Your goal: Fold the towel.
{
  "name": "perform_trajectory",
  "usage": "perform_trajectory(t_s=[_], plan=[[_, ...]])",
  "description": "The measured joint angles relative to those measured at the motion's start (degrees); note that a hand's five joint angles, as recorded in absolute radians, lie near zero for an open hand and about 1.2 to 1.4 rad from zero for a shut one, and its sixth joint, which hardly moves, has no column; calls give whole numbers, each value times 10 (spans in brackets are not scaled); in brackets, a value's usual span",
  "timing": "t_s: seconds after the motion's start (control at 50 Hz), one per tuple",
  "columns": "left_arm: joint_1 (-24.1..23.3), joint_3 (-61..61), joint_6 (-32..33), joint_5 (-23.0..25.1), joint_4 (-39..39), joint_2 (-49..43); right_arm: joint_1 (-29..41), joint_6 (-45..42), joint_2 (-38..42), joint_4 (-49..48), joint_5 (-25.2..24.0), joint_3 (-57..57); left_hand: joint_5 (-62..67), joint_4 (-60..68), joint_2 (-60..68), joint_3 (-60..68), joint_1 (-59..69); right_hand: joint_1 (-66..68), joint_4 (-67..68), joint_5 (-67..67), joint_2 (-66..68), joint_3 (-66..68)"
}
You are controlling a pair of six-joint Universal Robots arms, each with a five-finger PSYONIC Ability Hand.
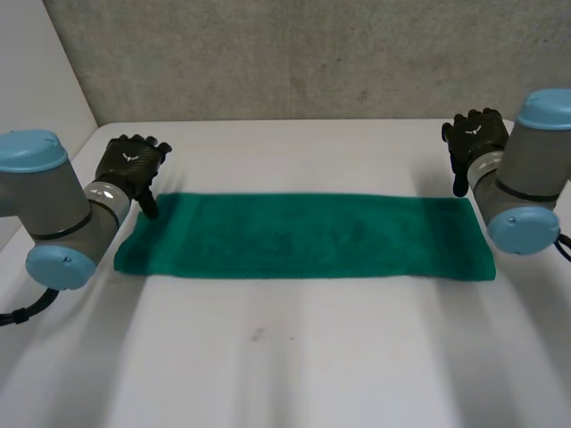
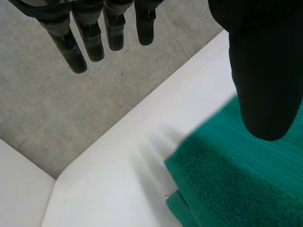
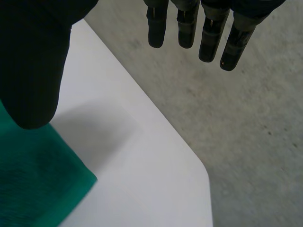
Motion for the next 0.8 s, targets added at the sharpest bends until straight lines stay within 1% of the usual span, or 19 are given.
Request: perform_trajectory(t_s=[0.04, 0.1, 0.18, 0.22, 0.34, 0.4, 0.44, 0.54, 0.56, 0.6, 0.64, 0.68, 0.8], plan=[[0, -8, 0, 0, 2, 6, -2, 6, -39, 2, -29, 45, 0, 0, 0, 0, 0, 0, 0, 0, 0, 0], [0, -17, 0, 0, 3, 8, -3, 8, -74, 6, -55, 91, 0, 0, 0, 0, 0, 0, 0, 0, 0, 0], [0, -23, 0, -1, 3, 9, -5, 9, -93, 13, -66, 120, 0, 0, 0, 0, 0, 0, 0, 0, 0, 0], [-1, -48, -2, -3, 0, 18, -22, 8, -130, 42, -81, 193, 0, 0, 0, 0, 0, 0, 0, 0, 0, 0], [-3, -121, -6, -2, -1, 61, -51, 8, -161, 60, -104, 291, 0, 0, 0, 0, 0, 2, 2, 2, 2, 6], [-3, -156, -7, -1, 1, 82, -62, 8, -164, 53, -112, 320, 0, 0, 0, 0, 0, 2, 11, 15, 14, 25], [-4, -189, -8, 0, 3, 101, -77, 9, -164, 31, -120, 350, 0, 0, 0, 0, 0, 6, 27, 28, 31, 41], [-7, -219, -8, 0, 4, 117, -98, 9, -157, -14, -125, 376, 0, 0, 0, 0, 0, 125, 145, 133, 147, 157], [-8, -222, -8, 0, 4, 118, -106, 9, -150, -30, -125, 379, 0, 0, 0, 0, 0, 170, 197, 182, 207, 209], [-8, -224, -8, 0, 4, 119, -112, 8, -144, -40, -124, 379, 0, 0, 0, 0, 0, 170, 197, 182, 207, 209], [-8, -226, -8, -1, 4, 119, -120, 8, -135, -51, -122, 376, 0, 0, 0, 0, 0, 374, 434, 409, 453, 446], [-7, -228, -8, -1, 4, 118, -129, 8, -128, -58, -119, 371, 0, 0, 0, 0, 0, 427, 529, 502, 537, 539], [-6, -230, -8, -2, 4, 119, -164, 4, -119, -64, -109, 358, 0, 0, 0, 0, 0, 428, 547, 518, 545, 554]])
